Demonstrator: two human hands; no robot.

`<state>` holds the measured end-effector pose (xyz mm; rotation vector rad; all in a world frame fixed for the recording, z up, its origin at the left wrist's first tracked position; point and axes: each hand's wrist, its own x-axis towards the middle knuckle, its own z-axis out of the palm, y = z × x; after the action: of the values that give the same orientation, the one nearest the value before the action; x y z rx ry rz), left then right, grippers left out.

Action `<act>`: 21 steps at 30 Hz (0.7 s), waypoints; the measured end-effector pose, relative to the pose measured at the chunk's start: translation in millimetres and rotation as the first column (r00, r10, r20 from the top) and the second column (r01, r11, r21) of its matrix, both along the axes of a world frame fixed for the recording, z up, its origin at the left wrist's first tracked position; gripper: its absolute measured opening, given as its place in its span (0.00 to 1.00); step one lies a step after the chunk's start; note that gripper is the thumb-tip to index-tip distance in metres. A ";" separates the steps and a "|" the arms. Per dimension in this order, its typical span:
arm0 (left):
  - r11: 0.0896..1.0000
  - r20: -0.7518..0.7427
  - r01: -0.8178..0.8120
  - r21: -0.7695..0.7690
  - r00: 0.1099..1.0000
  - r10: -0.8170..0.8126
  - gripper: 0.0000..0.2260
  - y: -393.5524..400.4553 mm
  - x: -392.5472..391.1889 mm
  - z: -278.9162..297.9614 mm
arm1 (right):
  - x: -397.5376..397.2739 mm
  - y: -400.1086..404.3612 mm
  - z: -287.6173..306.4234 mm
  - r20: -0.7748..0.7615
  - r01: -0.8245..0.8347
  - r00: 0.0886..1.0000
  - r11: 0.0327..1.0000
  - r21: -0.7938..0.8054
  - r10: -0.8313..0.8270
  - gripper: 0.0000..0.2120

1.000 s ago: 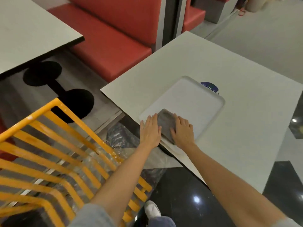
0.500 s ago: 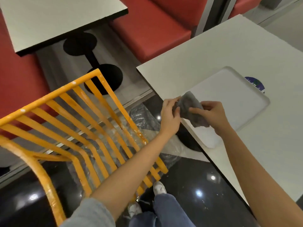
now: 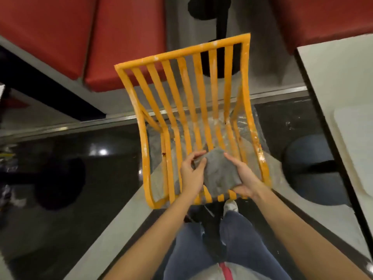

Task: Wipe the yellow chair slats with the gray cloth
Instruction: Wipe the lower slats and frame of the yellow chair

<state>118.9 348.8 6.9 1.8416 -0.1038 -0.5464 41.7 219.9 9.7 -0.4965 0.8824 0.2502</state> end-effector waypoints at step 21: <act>0.937 -0.323 -0.349 0.028 0.884 0.339 0.15 239.8 86.4 -142.7 | 75.4 257.8 -166.5 -0.217 0.276 0.934 0.959 -0.071 -0.285 0.31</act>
<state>205.3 588.6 -135.8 1.6653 0.4289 -0.5818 117.1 477.7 -156.8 -0.3763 1.1696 0.0267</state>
